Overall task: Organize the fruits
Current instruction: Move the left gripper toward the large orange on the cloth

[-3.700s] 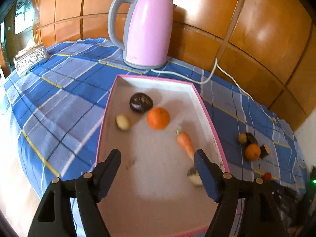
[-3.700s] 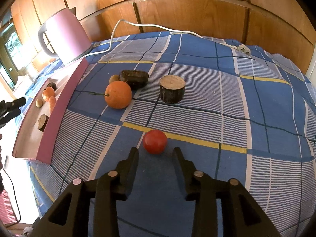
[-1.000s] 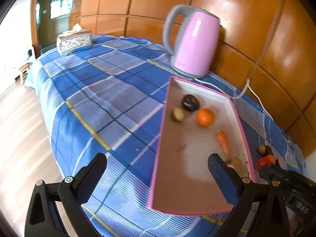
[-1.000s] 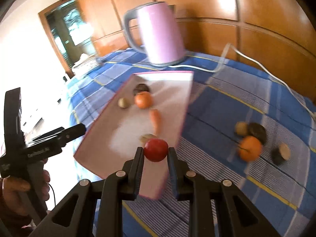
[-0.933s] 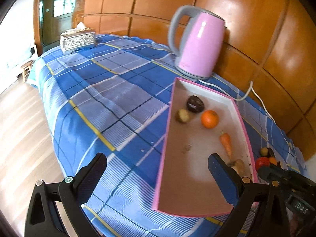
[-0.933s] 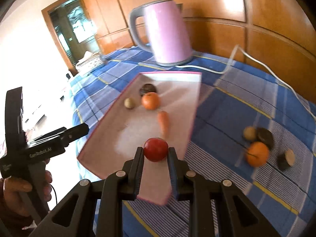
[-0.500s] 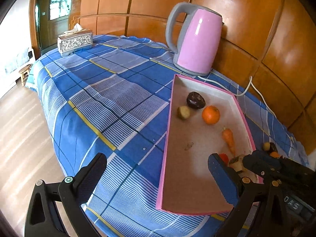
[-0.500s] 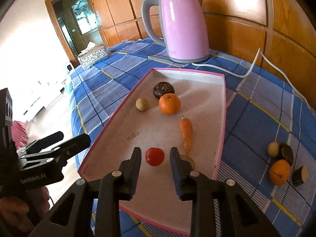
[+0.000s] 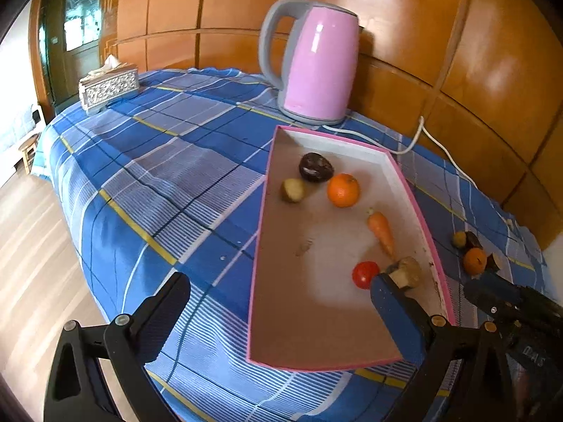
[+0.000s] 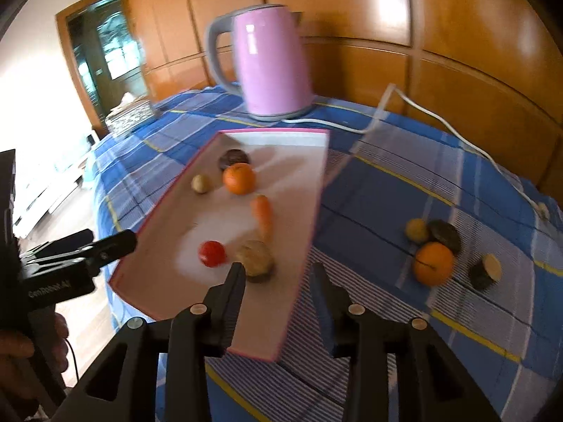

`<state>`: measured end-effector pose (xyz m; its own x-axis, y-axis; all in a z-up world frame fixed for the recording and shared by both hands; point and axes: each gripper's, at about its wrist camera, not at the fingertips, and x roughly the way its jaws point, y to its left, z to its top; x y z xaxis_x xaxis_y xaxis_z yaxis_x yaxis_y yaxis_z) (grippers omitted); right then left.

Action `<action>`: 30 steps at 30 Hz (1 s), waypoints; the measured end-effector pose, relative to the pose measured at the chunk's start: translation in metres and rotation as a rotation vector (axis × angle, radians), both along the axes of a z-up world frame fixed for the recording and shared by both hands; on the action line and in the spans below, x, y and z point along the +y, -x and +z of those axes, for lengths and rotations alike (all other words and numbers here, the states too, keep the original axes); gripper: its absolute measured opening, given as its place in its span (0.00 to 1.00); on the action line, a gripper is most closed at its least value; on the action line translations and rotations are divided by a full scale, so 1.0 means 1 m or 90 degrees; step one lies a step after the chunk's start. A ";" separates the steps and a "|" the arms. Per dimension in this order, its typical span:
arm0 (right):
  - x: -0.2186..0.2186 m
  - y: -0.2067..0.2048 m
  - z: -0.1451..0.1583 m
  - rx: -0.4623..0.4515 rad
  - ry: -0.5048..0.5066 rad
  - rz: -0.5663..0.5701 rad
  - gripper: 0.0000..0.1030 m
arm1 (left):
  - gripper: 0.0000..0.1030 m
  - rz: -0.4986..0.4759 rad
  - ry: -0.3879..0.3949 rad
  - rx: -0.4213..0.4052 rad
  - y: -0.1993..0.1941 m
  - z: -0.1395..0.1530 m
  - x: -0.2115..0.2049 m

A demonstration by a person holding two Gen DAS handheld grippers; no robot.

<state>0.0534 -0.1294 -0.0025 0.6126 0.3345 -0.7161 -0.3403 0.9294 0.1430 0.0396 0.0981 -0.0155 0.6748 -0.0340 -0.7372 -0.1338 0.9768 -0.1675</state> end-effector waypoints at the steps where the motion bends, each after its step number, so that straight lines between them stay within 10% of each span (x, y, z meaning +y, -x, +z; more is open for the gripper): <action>1: -0.005 0.001 -0.001 0.001 -0.001 -0.010 0.43 | 1.00 -0.004 -0.001 0.000 0.000 0.000 -0.002; 30: -0.144 0.027 -0.035 0.032 0.023 -0.302 0.44 | 1.00 -0.152 -0.047 -0.006 -0.002 0.006 -0.075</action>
<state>0.0267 -0.2731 -0.0379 0.6562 0.0000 -0.7546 0.1299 0.9851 0.1129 0.0414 0.0229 -0.0098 0.6607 -0.1398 -0.7375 0.1035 0.9901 -0.0950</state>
